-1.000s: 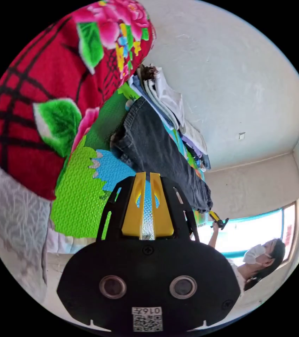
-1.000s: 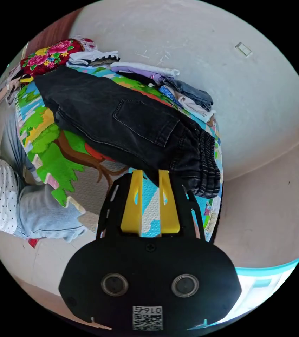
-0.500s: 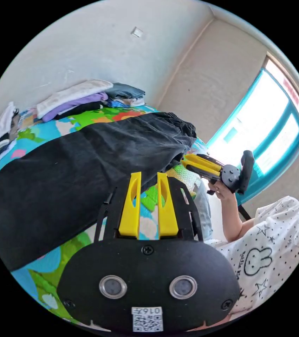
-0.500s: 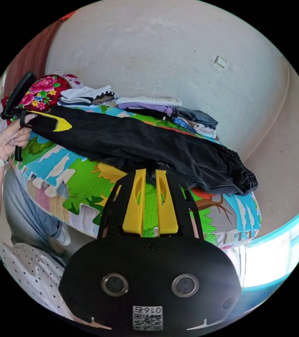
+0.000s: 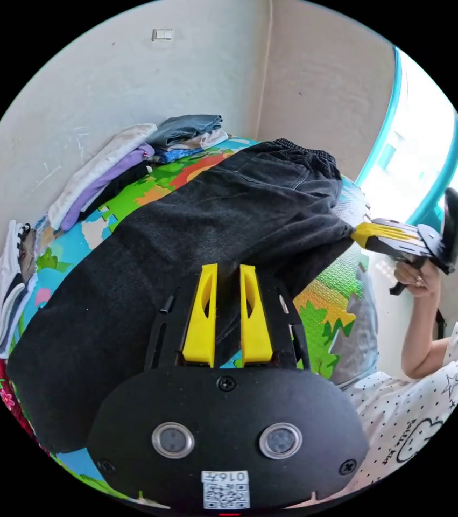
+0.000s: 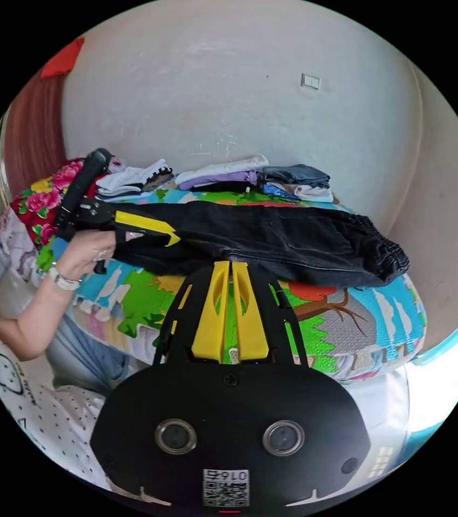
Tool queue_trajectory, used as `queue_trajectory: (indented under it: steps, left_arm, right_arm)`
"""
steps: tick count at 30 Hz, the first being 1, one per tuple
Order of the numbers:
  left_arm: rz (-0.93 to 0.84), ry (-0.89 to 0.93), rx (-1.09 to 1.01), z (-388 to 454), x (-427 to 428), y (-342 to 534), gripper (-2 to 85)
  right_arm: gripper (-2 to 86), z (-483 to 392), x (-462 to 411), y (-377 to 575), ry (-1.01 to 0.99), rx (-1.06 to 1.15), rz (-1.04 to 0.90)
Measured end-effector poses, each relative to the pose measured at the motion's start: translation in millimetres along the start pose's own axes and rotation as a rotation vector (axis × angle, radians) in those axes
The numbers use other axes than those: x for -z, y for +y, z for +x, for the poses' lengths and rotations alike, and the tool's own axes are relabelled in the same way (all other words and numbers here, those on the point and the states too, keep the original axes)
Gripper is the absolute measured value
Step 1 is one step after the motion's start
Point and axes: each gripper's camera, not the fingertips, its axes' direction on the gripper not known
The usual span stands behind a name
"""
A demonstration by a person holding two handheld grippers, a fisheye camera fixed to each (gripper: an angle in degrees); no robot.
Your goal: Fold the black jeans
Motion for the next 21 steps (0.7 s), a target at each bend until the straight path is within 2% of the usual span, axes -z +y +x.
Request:
queue_trajectory:
  steps: [3,7,11,16,19,21]
  left_arm:
    - [0.003,0.126,-0.024,2.4,40.1,6.1,6.6]
    - [0.063,0.132,-0.079,28.0,91.4,16.5,6.3]
    - [0.111,0.029,-0.141,57.8,122.1,7.3,6.1]
    - [0.189,0.049,-0.168,75.1,158.8,-13.3,6.3]
    - [0.199,0.063,-0.156,74.9,177.7,-21.7,6.3]
    - [0.205,0.072,-0.140,69.3,192.2,-20.0,6.1]
  right_arm:
    - [0.1,49.7,-9.1,27.6,-0.225,-0.090,-0.099]
    - [1.1,50.1,0.3,49.6,-0.296,-0.105,0.036]
    - [3.8,15.9,19.6,46.3,-0.127,0.011,0.058]
    - [9.0,-36.0,29.8,35.8,0.043,0.181,0.127]
    - [9.1,-61.7,4.2,22.8,0.067,0.263,0.051]
    - [6.1,-72.7,-15.9,19.9,0.107,0.294,-0.023]
